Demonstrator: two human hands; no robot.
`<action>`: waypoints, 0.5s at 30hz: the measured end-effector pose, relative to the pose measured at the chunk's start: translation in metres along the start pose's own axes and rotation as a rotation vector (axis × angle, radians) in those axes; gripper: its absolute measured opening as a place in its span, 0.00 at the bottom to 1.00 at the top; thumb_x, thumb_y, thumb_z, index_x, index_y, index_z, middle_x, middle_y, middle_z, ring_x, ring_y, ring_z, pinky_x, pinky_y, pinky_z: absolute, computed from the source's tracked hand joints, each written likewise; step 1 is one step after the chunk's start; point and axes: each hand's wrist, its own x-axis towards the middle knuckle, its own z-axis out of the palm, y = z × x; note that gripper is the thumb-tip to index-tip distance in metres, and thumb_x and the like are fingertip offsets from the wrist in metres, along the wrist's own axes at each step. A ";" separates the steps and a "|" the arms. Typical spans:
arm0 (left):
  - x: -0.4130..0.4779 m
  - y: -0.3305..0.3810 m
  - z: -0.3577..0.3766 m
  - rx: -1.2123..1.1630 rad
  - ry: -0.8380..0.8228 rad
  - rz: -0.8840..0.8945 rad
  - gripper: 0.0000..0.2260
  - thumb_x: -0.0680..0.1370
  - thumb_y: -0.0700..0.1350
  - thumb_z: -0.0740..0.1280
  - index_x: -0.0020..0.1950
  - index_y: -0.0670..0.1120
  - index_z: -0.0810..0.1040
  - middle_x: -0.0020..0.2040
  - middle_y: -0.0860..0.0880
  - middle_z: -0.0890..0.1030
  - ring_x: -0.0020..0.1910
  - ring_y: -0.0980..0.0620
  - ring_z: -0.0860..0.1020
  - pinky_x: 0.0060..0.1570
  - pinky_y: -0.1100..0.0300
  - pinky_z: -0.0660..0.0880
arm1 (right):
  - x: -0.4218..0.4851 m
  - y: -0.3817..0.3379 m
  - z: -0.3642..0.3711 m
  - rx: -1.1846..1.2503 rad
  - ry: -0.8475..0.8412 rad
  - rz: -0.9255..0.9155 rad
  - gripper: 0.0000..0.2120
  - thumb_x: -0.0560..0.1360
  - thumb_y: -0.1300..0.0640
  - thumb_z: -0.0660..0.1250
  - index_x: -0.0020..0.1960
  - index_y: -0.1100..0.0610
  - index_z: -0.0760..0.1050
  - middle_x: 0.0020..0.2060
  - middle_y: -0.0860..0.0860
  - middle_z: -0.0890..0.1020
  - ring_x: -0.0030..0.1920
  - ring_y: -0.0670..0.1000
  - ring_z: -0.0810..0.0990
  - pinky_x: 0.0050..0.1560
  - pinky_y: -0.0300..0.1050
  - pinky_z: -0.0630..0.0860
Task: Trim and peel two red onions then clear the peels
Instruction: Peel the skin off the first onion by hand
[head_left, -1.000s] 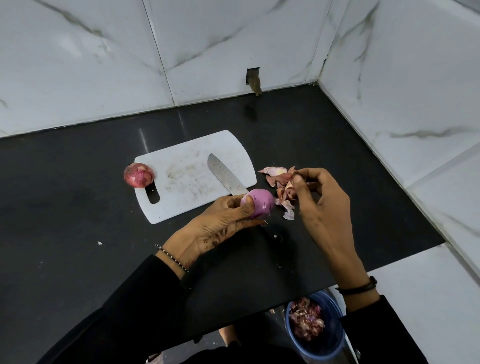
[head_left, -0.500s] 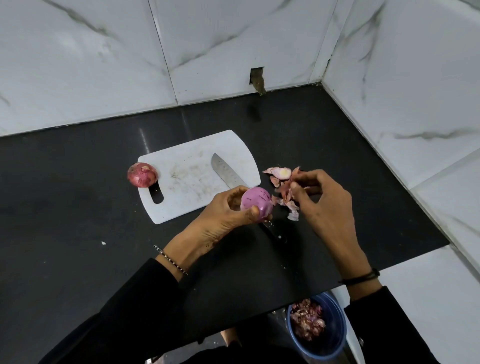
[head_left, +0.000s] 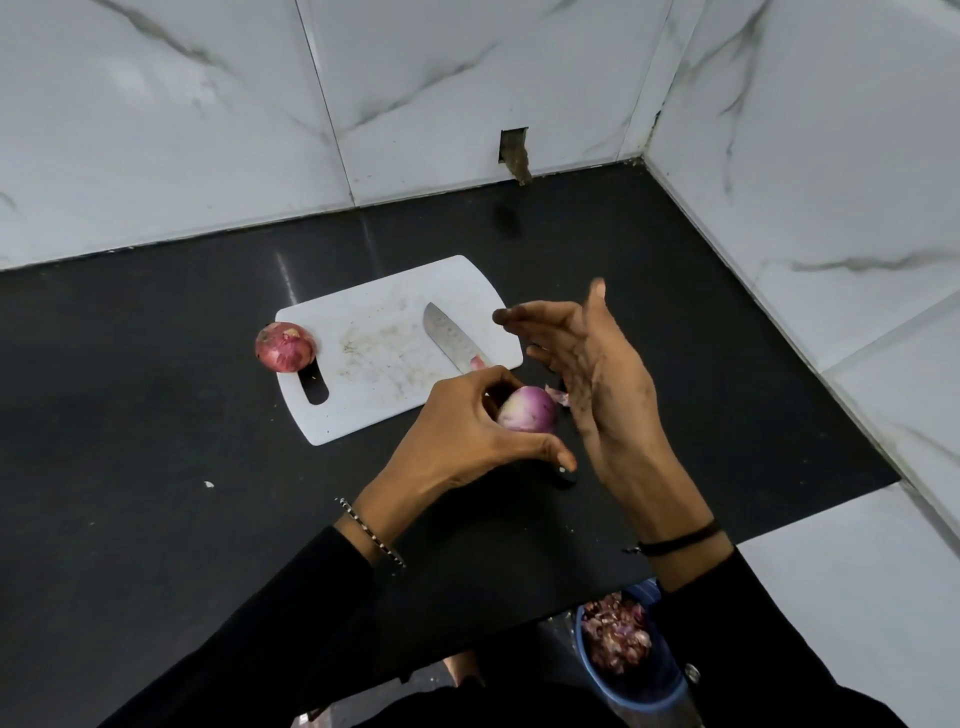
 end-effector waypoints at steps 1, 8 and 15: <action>0.000 0.002 0.000 0.022 -0.013 0.006 0.29 0.52 0.66 0.81 0.48 0.57 0.78 0.45 0.56 0.82 0.45 0.59 0.80 0.46 0.62 0.80 | 0.001 0.003 0.003 -0.013 -0.009 0.003 0.33 0.85 0.44 0.43 0.59 0.67 0.79 0.54 0.55 0.86 0.58 0.47 0.83 0.65 0.43 0.72; 0.003 0.013 0.000 0.080 -0.190 0.093 0.36 0.61 0.54 0.83 0.65 0.51 0.76 0.49 0.65 0.77 0.47 0.75 0.75 0.49 0.81 0.69 | 0.001 0.024 0.003 -0.244 -0.013 0.003 0.35 0.79 0.31 0.44 0.54 0.53 0.82 0.53 0.45 0.86 0.56 0.42 0.83 0.63 0.46 0.73; -0.002 0.009 0.005 -0.067 -0.222 0.079 0.25 0.54 0.56 0.80 0.49 0.57 0.79 0.46 0.59 0.83 0.49 0.60 0.81 0.50 0.66 0.77 | 0.008 0.030 -0.016 -0.373 0.092 -0.087 0.33 0.82 0.34 0.43 0.53 0.51 0.82 0.51 0.44 0.86 0.56 0.41 0.82 0.64 0.50 0.74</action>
